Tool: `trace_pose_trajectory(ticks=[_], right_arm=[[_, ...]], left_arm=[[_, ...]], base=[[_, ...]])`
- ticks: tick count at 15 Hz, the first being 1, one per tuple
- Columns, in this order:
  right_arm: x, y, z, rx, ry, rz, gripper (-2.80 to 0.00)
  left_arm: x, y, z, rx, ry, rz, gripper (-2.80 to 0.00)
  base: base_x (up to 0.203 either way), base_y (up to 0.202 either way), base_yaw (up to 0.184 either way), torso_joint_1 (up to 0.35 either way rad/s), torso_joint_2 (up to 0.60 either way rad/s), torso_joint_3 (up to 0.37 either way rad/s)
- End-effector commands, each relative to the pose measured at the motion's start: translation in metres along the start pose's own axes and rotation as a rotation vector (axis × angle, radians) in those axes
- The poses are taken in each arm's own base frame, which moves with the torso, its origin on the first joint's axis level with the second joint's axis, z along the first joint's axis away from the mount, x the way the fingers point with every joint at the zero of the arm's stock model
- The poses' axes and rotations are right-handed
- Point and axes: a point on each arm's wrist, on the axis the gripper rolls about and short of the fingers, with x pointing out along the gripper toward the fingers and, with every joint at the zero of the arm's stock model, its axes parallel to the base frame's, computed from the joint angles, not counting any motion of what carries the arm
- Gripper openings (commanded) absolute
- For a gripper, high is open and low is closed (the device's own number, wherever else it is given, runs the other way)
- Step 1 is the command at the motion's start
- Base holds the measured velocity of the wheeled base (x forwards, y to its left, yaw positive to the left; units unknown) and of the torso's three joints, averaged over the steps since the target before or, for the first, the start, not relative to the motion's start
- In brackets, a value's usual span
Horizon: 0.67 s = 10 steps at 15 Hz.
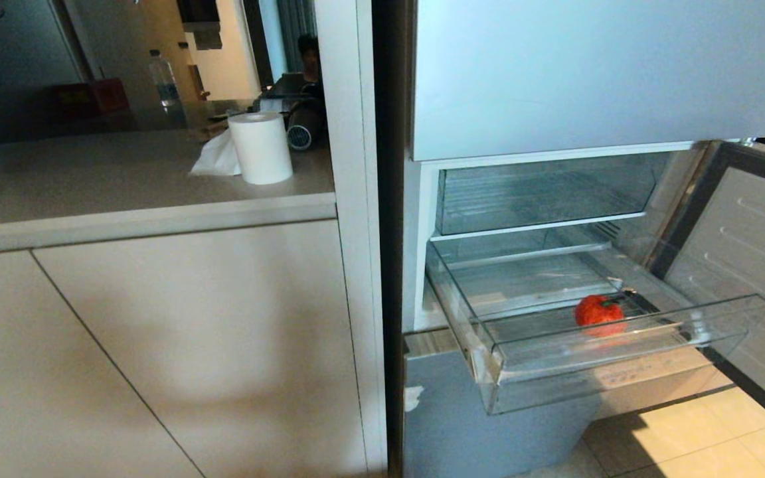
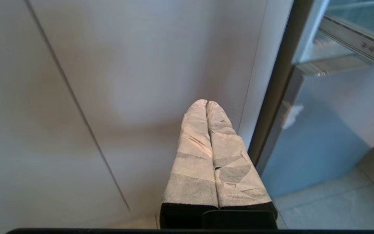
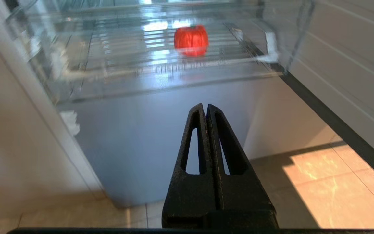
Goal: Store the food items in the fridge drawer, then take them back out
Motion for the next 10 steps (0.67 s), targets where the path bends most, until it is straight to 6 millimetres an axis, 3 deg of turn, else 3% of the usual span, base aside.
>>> trace_pose_trajectory(ticks=[1, 6, 10], right_arm=[[0.0001, 0.0000, 0.0001, 0.004, 0.001, 0.001, -2.80], [0.0001, -0.0001, 0.0001, 0.019, 0.001, 0.000, -2.80], [0.0001, 0.0000, 0.0001, 0.019, 0.001, 0.000, -2.80]], left_arm=[[0.0000, 0.0000, -0.0005, 0.000, 0.000, -0.001, -2.80], [0.0000, 0.0000, -0.0006, -0.002, 0.000, 0.001, -2.80], [0.0000, 0.0000, -0.0006, -0.002, 0.000, 0.001, -2.80]], base=[[0.195, 0.000, -0.001, -0.002, 0.00, 0.002], [0.176, 0.000, 0.001, 0.007, 0.00, 0.001], [0.000, 0.000, 0.000, 0.096, -0.21, -0.104]])
